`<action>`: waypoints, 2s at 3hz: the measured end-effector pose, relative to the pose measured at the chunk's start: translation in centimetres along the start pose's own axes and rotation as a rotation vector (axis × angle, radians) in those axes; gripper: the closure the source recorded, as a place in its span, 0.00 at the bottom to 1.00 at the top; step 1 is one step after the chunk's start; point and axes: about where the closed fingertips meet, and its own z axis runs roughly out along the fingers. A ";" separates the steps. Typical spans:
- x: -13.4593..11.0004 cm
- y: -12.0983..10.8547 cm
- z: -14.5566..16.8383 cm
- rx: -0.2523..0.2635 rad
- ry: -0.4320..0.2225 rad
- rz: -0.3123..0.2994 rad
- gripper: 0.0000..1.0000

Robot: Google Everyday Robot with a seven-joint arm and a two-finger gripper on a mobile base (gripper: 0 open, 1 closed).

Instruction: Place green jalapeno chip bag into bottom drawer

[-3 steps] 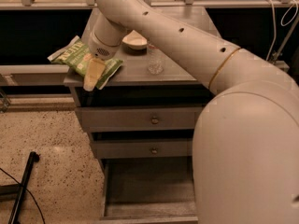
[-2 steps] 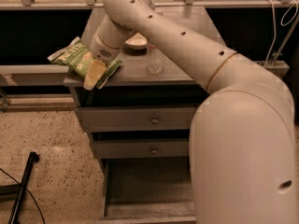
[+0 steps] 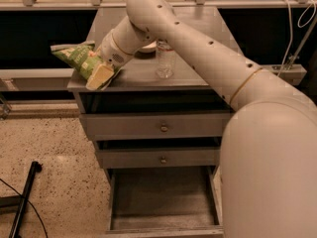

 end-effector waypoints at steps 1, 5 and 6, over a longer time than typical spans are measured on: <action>-2.1 1.2 -2.5 0.019 -0.125 -0.108 0.41; 4.4 12.5 -6.4 0.008 0.075 -0.380 0.50; 9.0 15.8 -7.2 -0.026 0.087 -0.359 0.66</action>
Offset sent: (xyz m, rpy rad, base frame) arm -0.0542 -0.0106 0.0751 0.2156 -0.2496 0.2353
